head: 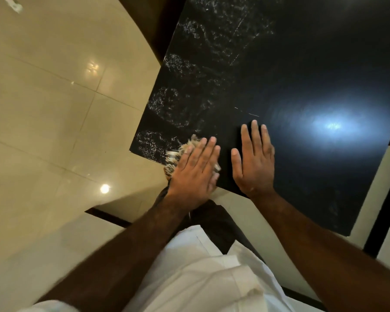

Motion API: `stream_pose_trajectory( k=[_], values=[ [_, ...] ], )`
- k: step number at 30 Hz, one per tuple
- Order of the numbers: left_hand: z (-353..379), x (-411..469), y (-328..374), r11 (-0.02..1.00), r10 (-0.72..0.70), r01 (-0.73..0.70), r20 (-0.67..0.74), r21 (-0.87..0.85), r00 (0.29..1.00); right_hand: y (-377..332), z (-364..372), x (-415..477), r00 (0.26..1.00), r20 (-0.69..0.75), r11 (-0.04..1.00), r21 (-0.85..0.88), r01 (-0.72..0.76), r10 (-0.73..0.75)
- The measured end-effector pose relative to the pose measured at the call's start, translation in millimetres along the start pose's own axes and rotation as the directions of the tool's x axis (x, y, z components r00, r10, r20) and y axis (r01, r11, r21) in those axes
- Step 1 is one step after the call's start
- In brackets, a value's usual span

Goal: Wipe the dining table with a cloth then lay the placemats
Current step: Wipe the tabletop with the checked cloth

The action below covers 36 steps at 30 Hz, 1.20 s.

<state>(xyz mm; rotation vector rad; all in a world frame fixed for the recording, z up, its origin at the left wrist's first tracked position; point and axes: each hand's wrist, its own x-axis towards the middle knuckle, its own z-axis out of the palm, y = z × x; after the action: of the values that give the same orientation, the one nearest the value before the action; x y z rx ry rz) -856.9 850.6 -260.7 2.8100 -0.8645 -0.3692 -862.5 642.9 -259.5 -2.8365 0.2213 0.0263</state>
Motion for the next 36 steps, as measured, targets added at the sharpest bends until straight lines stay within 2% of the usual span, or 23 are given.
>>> stream_pose_trajectory(
  k=[7,9,12,14,18,22,24,28,30,33,36],
  values=[
    [-32.5,10.2,-113.8,0.935,-0.348,0.35,-0.052,0.05,0.936,-2.9,12.2,4.3,0.999,0.02,0.995,-0.093,0.034,-0.032],
    [-38.3,18.7,-120.2,0.904,-0.424,0.427,-0.074,0.034,0.903,-0.7,14.8,4.7,0.999,0.011,0.993,-0.111,0.044,-0.043],
    [-39.7,29.6,-93.2,0.858,-0.512,0.514,-0.098,0.0,0.853,0.5,15.9,3.4,0.999,0.016,0.993,-0.116,0.033,-0.032],
    [-33.2,32.0,-60.0,0.89,-0.453,0.456,-0.098,0.017,0.886,1.9,14.6,1.7,0.999,0.017,0.995,-0.099,0.028,-0.027],
    [-13.1,29.1,6.6,0.979,-0.202,0.202,-0.052,-0.007,0.978,3.8,11.3,0.8,0.999,0.028,0.997,-0.067,0.028,-0.026],
    [-10.8,22.4,2.0,0.995,-0.105,0.105,-0.018,0.002,0.994,0.6,9.3,0.3,1.0,0.027,0.999,-0.039,-0.003,0.004],
    [-18.4,23.4,-26.4,0.987,-0.159,0.159,-0.013,0.023,0.987,-1.1,9.4,1.1,0.999,0.034,0.999,-0.035,-0.009,0.01],
    [-43.2,39.9,-97.2,0.925,-0.378,0.379,-0.023,0.028,0.925,-0.1,13.3,1.5,1.0,0.025,0.999,-0.043,-0.009,0.01],
    [-54.4,56.6,-116.2,0.904,-0.426,0.427,-0.023,0.017,0.904,1.7,15.7,2.2,1.0,0.02,0.999,-0.045,-0.007,0.008],
    [-62.9,87.0,-114.8,0.897,-0.44,0.441,-0.051,0.019,0.897,2.2,16.1,3.4,0.999,0.032,0.999,-0.042,-0.009,0.011],
    [-61.8,115.4,-86.2,0.931,-0.353,0.358,-0.073,0.069,0.933,3.2,13.0,3.7,0.998,0.057,1.0,-0.027,-0.012,0.014]
  ],
)
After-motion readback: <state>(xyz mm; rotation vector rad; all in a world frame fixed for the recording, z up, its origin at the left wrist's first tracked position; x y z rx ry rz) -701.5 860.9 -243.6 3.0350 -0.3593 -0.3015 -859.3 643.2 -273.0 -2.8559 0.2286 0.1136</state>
